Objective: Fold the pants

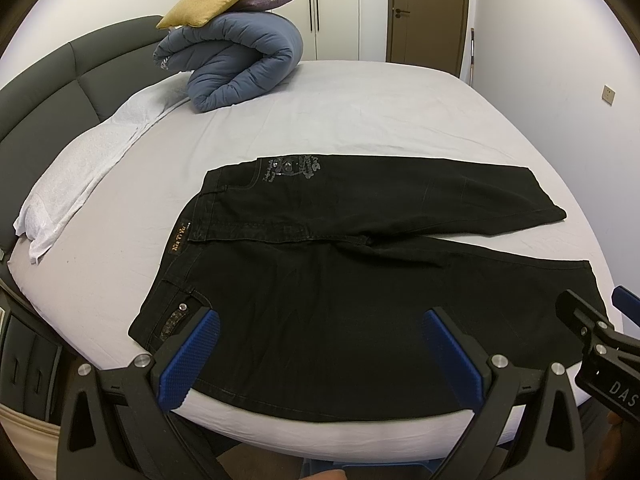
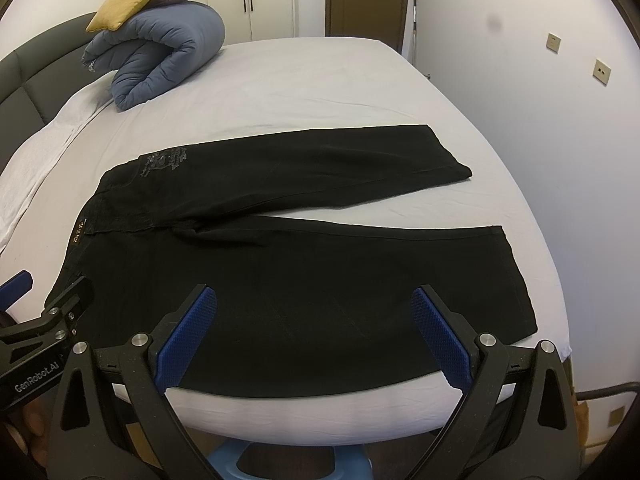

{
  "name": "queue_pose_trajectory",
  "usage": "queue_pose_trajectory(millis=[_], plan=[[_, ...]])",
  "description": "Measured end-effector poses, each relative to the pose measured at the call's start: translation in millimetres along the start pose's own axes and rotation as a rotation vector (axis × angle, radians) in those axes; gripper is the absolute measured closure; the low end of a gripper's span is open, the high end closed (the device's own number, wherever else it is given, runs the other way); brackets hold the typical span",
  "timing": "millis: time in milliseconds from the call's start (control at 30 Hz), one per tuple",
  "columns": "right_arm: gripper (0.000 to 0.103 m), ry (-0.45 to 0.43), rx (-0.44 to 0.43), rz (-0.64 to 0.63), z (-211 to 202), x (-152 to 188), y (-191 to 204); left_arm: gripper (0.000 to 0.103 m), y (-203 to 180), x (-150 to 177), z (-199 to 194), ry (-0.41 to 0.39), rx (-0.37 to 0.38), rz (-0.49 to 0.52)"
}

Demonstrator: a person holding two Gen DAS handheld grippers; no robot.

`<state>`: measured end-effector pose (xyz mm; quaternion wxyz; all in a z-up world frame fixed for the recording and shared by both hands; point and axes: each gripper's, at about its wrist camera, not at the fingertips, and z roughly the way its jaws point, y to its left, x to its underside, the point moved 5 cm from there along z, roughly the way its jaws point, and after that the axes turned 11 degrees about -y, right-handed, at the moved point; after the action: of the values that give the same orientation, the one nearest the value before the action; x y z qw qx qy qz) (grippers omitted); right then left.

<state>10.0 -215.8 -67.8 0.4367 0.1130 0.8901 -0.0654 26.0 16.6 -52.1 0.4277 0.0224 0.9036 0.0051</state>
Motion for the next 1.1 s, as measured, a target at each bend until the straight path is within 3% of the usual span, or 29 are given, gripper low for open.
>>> queue_pose_trajectory(millis=[467, 667, 800, 967, 1033, 1100], plan=[[0.003, 0.026, -0.018, -0.037, 16, -5, 11, 0.000, 10, 0, 16, 0.007, -0.003, -0.004], [0.003, 0.041, -0.054, -0.076, 38, -16, 28, 0.000, 27, -11, 39, 0.007, 0.040, -0.031], [0.003, 0.036, -0.147, -0.113, 58, -34, 46, 0.000, 33, -26, 64, 0.035, 0.198, -0.015], [0.003, -0.008, -0.312, -0.192, 86, -75, 71, 0.000, 58, -50, 102, 0.049, 0.159, 0.033], [0.003, -0.030, -0.366, -0.236, 98, -94, 78, 0.000, 72, -63, 124, 0.074, 0.187, 0.015], [0.004, -0.048, -0.440, -0.273, 111, -111, 86, 0.000, 94, -85, 148, 0.043, 0.185, 0.012]])
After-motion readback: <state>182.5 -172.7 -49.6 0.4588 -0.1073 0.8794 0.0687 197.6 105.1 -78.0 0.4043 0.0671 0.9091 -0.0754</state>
